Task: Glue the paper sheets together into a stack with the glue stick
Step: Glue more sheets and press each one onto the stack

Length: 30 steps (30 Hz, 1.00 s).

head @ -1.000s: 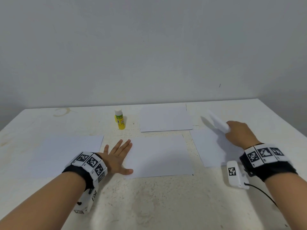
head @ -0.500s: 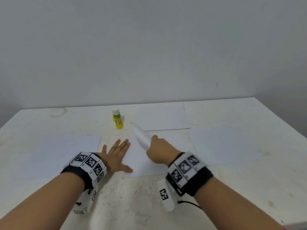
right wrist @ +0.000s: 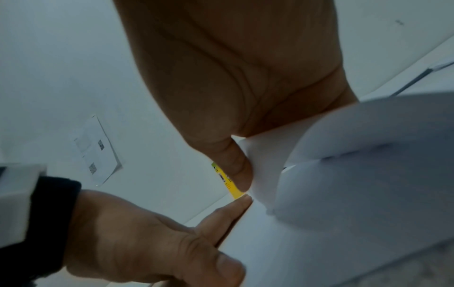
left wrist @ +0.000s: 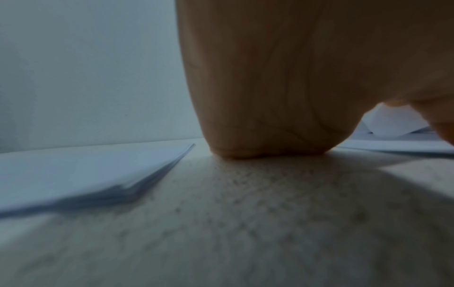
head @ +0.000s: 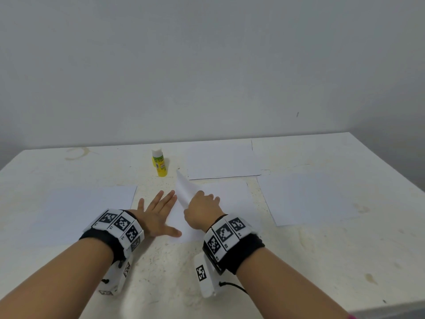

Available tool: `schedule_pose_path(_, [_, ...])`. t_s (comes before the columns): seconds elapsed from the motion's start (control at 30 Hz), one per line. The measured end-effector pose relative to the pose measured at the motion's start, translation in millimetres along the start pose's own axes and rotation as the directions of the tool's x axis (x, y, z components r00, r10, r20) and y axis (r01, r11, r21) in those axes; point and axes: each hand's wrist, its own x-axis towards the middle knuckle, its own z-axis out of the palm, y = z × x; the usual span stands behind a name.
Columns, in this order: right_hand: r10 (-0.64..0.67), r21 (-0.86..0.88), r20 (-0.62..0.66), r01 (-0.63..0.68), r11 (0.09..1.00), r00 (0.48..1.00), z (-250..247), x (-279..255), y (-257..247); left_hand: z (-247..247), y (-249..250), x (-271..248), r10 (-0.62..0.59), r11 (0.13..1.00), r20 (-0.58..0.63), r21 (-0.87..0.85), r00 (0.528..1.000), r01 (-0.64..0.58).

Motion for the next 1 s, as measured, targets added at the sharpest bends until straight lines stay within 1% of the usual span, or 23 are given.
schedule_pose_path(0.2, [0.032,0.009,0.031,-0.032,0.999,0.999,4.3,2.7,-4.0,-0.3,-0.6,-0.1,0.001,1.0,0.002,-0.002,1.0,-0.001])
schedule_pose_path(0.37, [0.016,-0.007,-0.006,-0.016,1.0,1.0,4.9,2.9,1.1,0.8,-0.1,1.2,-0.004,1.0,-0.006,0.005,1.0,0.004])
schedule_pose_path(0.7, [-0.035,0.005,-0.015,0.035,0.999,0.999,-5.0,-2.9,8.7,0.5,-0.1,0.2,-0.009,1.0,-0.007,0.013,1.0,0.009])
schedule_pose_path(1.0, [-0.035,-0.018,-0.017,0.034,0.999,0.999,-4.0,-5.4,8.4,1.9,-3.0,4.5,-0.004,1.0,-0.009,0.02,1.0,0.004])
